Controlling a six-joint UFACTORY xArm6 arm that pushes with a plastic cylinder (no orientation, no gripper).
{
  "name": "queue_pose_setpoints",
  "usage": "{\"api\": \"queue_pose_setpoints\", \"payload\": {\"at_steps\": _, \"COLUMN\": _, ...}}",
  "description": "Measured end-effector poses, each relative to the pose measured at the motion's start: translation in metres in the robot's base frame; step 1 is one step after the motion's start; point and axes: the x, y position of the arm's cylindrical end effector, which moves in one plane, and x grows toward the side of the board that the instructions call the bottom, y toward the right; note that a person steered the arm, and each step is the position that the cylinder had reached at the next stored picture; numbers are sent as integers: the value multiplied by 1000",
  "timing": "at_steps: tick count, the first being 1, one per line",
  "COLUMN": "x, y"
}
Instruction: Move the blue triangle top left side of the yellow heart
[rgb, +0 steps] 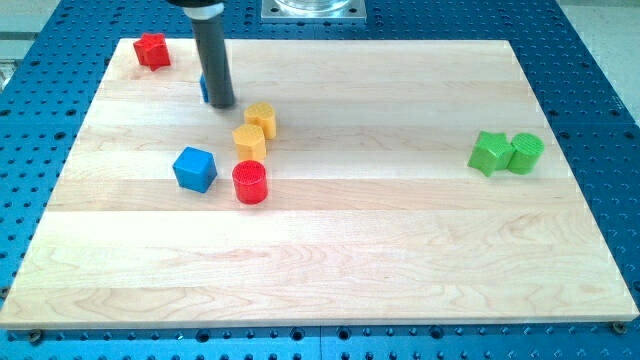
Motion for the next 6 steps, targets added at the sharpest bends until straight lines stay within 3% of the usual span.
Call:
{"api": "queue_pose_setpoints", "payload": {"at_steps": 2, "x": -10, "y": -104}}
{"api": "queue_pose_setpoints", "payload": {"at_steps": 4, "x": -21, "y": 19}}
{"api": "queue_pose_setpoints", "payload": {"at_steps": 5, "x": -44, "y": -48}}
{"api": "queue_pose_setpoints", "payload": {"at_steps": 6, "x": -59, "y": -67}}
